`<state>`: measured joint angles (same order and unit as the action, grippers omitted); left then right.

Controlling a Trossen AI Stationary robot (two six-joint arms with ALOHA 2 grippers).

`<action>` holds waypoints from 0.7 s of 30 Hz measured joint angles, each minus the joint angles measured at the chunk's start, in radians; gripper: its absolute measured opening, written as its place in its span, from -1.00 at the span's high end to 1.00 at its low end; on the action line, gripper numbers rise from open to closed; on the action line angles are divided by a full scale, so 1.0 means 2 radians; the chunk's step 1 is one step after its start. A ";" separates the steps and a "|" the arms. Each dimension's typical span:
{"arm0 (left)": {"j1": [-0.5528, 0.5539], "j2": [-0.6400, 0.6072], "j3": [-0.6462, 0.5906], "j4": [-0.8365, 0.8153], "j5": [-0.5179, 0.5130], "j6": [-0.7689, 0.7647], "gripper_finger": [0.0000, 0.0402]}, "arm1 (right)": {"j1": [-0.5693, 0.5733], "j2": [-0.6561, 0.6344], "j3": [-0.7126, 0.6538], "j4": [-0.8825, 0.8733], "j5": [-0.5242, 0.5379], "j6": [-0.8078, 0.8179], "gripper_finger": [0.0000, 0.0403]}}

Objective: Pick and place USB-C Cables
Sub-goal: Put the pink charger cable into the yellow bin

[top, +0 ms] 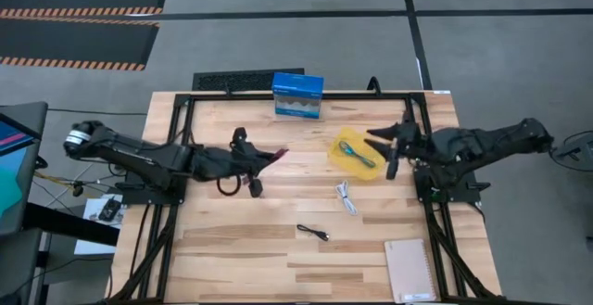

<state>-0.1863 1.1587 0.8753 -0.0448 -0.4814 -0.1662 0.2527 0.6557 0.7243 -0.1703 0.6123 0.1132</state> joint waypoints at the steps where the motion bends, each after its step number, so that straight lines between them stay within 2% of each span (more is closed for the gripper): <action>1: 0.007 0.000 0.000 0.013 0.019 0.012 0.98 | -0.007 -0.019 -0.030 0.030 -0.016 -0.003 0.27; 5: 0.041 0.010 0.000 0.064 0.086 0.041 0.98 | -0.036 -0.084 -0.138 0.152 -0.063 -0.005 0.29; 9: 0.080 0.028 0.000 0.130 0.154 0.065 0.98 | -0.060 -0.117 -0.199 0.236 -0.091 -0.005 0.33; 14: 0.124 0.065 0.000 0.235 0.250 0.078 0.98 | -0.086 -0.122 -0.227 0.270 -0.132 -0.004 0.36; 21: 0.165 0.132 0.000 0.365 0.333 0.076 0.98 | -0.116 -0.114 -0.234 0.289 -0.148 0.014 0.36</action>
<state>0.1433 1.4232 0.8761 0.6854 0.1839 -0.0140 0.0212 0.4283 0.2562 0.4082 0.3165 0.1422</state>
